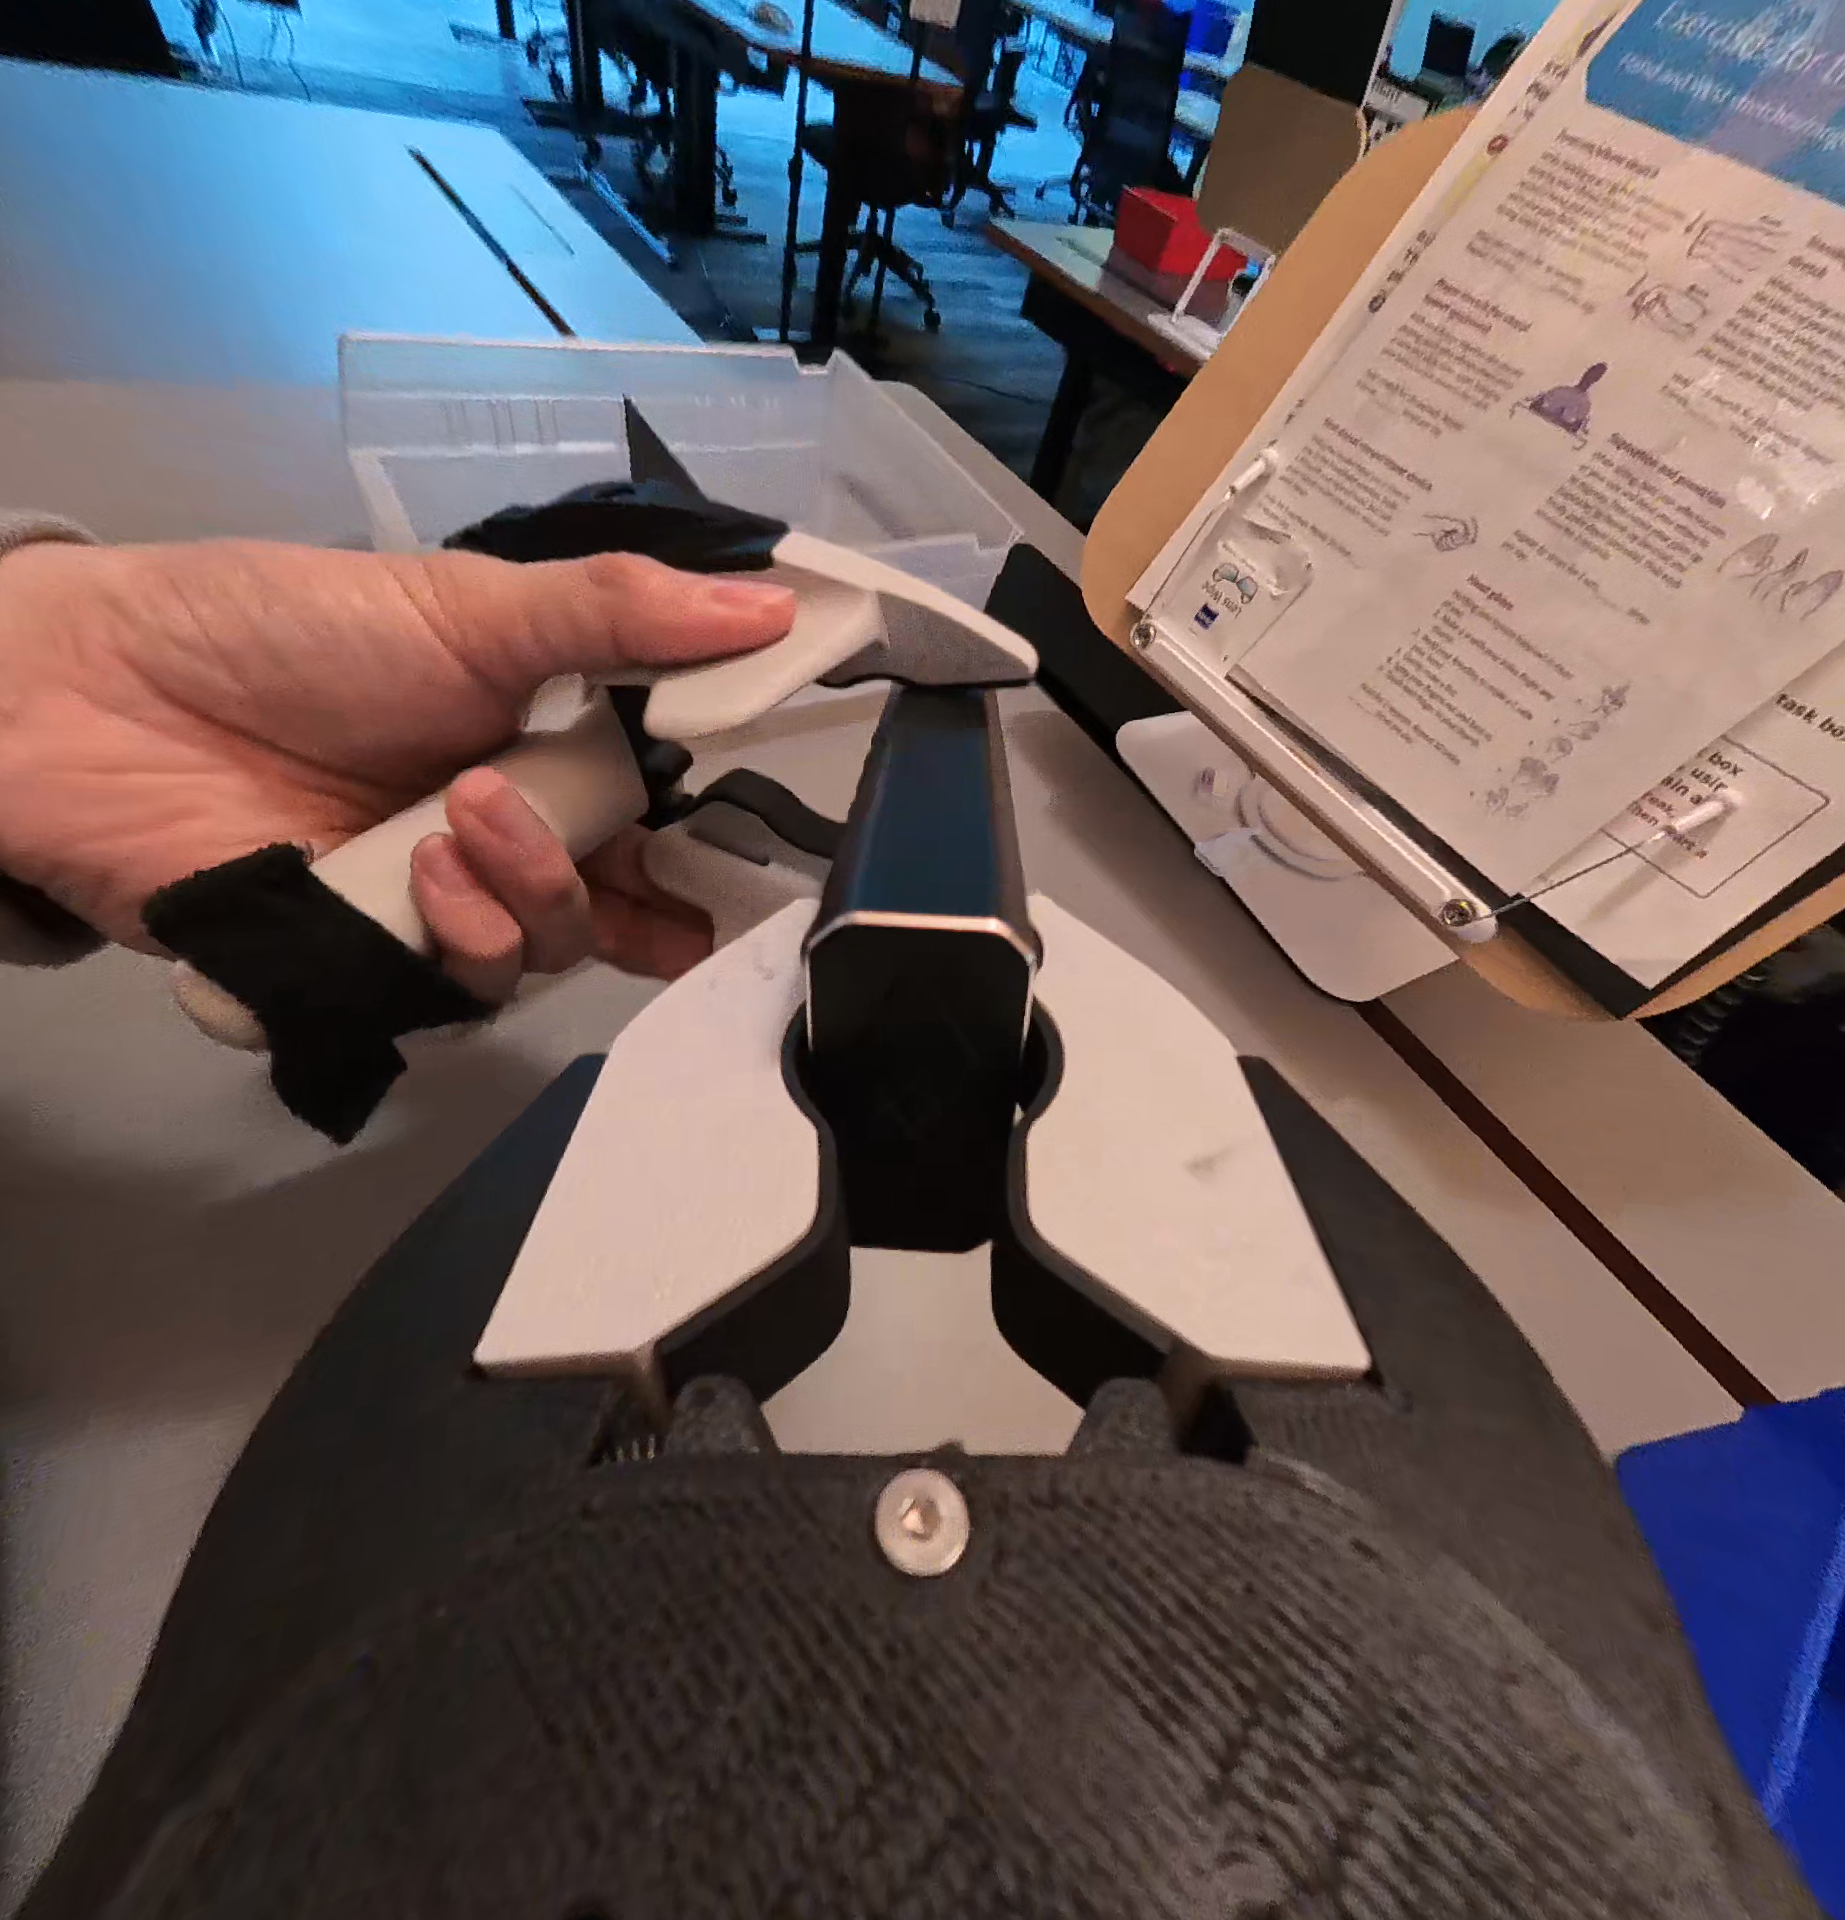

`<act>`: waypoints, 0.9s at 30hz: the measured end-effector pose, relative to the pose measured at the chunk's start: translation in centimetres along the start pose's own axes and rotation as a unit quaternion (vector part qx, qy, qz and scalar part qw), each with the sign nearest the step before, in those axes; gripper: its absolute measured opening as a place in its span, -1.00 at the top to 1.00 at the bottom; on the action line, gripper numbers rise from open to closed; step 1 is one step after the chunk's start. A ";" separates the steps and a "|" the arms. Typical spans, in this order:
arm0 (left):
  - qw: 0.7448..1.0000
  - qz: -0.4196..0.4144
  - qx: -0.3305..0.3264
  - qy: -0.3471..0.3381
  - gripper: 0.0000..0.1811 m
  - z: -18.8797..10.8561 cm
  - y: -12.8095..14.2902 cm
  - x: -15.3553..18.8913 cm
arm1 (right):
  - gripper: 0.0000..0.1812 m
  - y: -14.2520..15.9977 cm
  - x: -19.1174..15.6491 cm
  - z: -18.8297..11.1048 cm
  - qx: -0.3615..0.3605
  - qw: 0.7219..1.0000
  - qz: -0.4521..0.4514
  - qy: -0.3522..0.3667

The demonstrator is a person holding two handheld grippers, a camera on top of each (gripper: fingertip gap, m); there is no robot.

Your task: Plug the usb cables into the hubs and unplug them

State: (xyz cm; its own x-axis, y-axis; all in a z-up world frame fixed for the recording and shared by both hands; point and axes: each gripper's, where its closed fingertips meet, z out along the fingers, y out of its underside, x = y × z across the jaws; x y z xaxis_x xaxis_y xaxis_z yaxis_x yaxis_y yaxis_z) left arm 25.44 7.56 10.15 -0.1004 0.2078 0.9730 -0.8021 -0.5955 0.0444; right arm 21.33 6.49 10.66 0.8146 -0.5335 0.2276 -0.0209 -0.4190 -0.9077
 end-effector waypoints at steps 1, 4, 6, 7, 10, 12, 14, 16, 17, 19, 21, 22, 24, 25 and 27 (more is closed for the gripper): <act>1.000 0.006 -0.006 0.001 0.28 0.0 0.1 0.0 | 0.67 0.3 0.0 0.0 -0.010 1.000 -0.001 -0.002; 0.998 0.050 -0.028 0.011 0.29 0.3 0.1 0.9 | 0.53 0.7 0.0 -0.2 -0.016 1.000 -0.001 0.000; 0.992 0.117 -0.050 0.018 0.30 0.7 0.1 2.2 | 0.40 0.5 -0.2 -0.4 -0.009 0.999 0.024 -0.018; 0.984 0.166 -0.065 0.024 0.30 0.8 0.2 3.0 | 0.33 0.6 -0.5 -0.5 -0.012 0.998 0.042 -0.037; 0.932 0.334 -0.139 0.037 0.31 1.0 1.4 5.3 | 0.13 0.3 -1.9 -1.5 -0.008 0.986 0.111 -0.127; 0.888 0.414 -0.193 0.054 0.31 1.0 2.9 6.4 | 0.03 -0.3 -2.4 -1.9 0.009 0.973 0.150 -0.176; 0.848 0.466 -0.241 0.075 0.32 1.0 4.7 7.1 | -0.09 -0.3 -2.7 -1.4 0.017 0.960 0.186 -0.209; 0.820 0.493 -0.279 0.086 0.33 1.0 6.1 7.2 | -0.05 -0.4 -3.6 -0.7 0.027 0.943 0.216 -0.250; 0.808 0.503 -0.294 0.087 0.33 1.0 6.6 7.0 | -0.06 -0.7 -4.1 -0.4 0.040 0.938 0.222 -0.263; 0.787 0.520 -0.321 0.082 0.33 0.8 7.5 6.4 | -0.04 -1.3 -5.0 0.0 0.062 0.935 0.214 -0.275; 0.766 0.537 -0.344 0.080 0.33 0.4 8.3 5.8 | 0.18 -1.3 -5.9 0.1 0.070 0.936 0.184 -0.290; 0.756 0.549 -0.349 0.076 0.33 0.3 8.6 5.6 | 0.28 -1.3 -6.6 -0.1 0.070 0.935 0.170 -0.304; 0.731 0.577 -0.358 0.069 0.32 -0.2 8.9 5.3 | 0.29 -0.7 -6.8 -0.1 0.057 0.940 0.152 -0.299; 0.719 0.589 -0.363 0.061 0.33 -0.4 8.9 5.2 | 0.30 -0.3 -6.6 -0.2 0.053 0.947 0.135 -0.285; 0.701 0.607 -0.374 0.022 0.34 -0.8 8.4 4.7 | 0.30 0.6 -5.7 -0.1 0.033 0.966 0.100 -0.235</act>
State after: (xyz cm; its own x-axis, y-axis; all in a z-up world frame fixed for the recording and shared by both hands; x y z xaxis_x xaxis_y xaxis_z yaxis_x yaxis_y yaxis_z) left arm 17.80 4.15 14.96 -0.9811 -0.0659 0.1820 -0.1921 0.2156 -0.9574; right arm 16.64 9.25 8.87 0.9716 -0.2001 -0.1267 -0.1816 -0.2864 -0.9407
